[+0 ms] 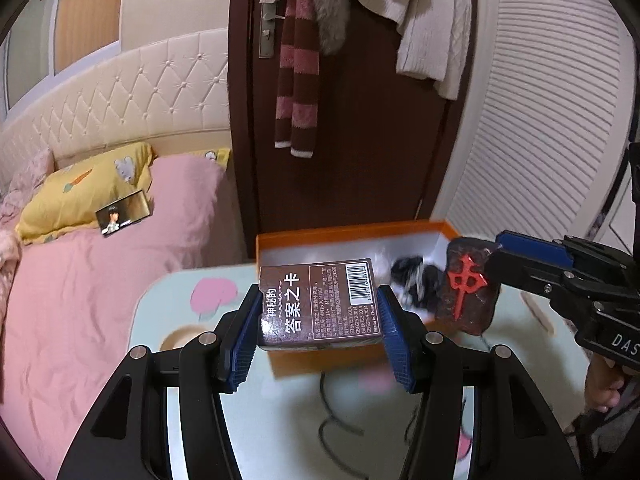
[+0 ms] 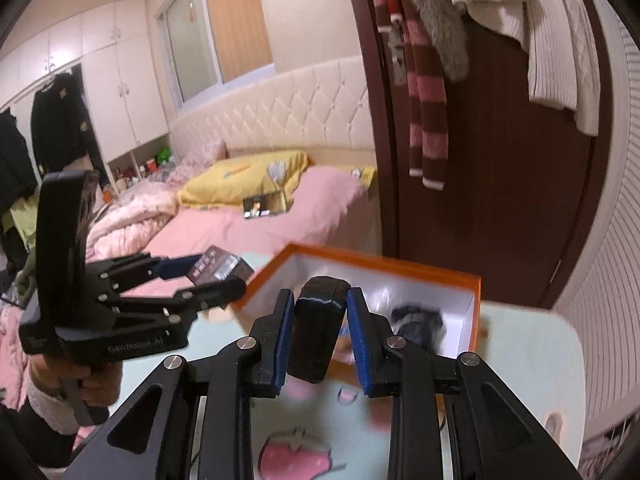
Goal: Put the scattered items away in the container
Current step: 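Carry the black pouch and card box into the orange box and release them, then withdraw both open tools from the orange box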
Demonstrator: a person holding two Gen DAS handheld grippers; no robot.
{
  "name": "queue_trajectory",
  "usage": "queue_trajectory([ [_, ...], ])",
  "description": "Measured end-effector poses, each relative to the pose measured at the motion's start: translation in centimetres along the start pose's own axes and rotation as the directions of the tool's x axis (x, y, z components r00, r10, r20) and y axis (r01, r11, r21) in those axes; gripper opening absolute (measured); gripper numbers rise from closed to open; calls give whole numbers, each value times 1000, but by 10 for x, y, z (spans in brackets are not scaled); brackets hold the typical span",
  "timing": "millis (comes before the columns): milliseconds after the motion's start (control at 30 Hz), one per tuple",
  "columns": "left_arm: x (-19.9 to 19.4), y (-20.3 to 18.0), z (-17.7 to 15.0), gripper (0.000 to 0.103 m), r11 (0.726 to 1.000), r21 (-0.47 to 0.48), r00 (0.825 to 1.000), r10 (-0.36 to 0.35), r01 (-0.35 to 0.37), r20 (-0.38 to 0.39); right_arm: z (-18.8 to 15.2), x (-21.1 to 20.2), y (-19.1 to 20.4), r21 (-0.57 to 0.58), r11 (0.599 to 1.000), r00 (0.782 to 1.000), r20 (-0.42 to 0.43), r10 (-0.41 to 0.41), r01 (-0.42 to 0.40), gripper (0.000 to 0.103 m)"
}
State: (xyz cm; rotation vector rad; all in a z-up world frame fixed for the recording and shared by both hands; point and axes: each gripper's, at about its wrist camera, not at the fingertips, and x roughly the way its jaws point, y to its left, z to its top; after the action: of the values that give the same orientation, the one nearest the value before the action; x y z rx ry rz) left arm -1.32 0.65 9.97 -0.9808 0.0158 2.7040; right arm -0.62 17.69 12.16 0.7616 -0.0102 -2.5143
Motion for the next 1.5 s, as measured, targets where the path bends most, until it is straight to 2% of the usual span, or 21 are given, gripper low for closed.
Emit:
queue_trajectory([
  [100, 20, -3, 9, 56, 1000, 2, 1000, -2, 2, -19, 8, 18, -8, 1, 1000, 1000, -19, -11, 11, 26],
  [200, 41, -6, 10, 56, 1000, 5, 998, -11, 11, -56, 4, 44, -18, 26, 999, 997, -74, -16, 18, 26],
  [267, 56, -8, 10, 57, 1000, 9, 995, -16, 17, -97, -1, 60, -21, 26, 998, 992, -119, -45, 49, 26],
  [367, 75, -9, 8, 58, 1000, 5, 986, 15, -14, -166, -7, 77, -24, 10, 992, 978, -173, -118, 122, 27],
  [433, 81, -9, 6, 61, 1000, 15, 983, 26, -24, -183, -7, 81, -27, 9, 988, 971, -185, -151, 155, 39],
  [467, 81, -9, 5, 68, 999, 23, 983, 33, -30, -183, -6, 81, -29, 10, 985, 968, -186, -170, 175, 54],
  [500, 80, -9, 3, 72, 999, 29, 983, 45, -40, -177, -5, 81, -31, 11, 981, 965, -182, -189, 194, 62],
  [533, 79, -8, 1, 74, 998, 34, 984, 54, -49, -171, -4, 80, -33, 9, 978, 963, -179, -203, 208, 64],
  [733, 77, -6, -3, 79, 1000, 24, 983, 12, -7, -184, -5, 83, -39, 25, 976, 953, -224, -206, 217, 65],
  [967, 79, -11, -8, 80, 998, 56, 980, 28, -17, -198, -12, 85, -37, 32, 977, 947, -256, -196, 211, 65],
  [1233, 68, -11, -5, 80, 998, 54, 985, 44, -35, -169, -9, 76, -33, 39, 978, 954, -234, -188, 203, 65],
  [1500, 40, -11, -11, 80, 998, 33, 988, 55, -51, -141, -10, 51, -18, 29, 979, 963, -190, -194, 203, 65],
])
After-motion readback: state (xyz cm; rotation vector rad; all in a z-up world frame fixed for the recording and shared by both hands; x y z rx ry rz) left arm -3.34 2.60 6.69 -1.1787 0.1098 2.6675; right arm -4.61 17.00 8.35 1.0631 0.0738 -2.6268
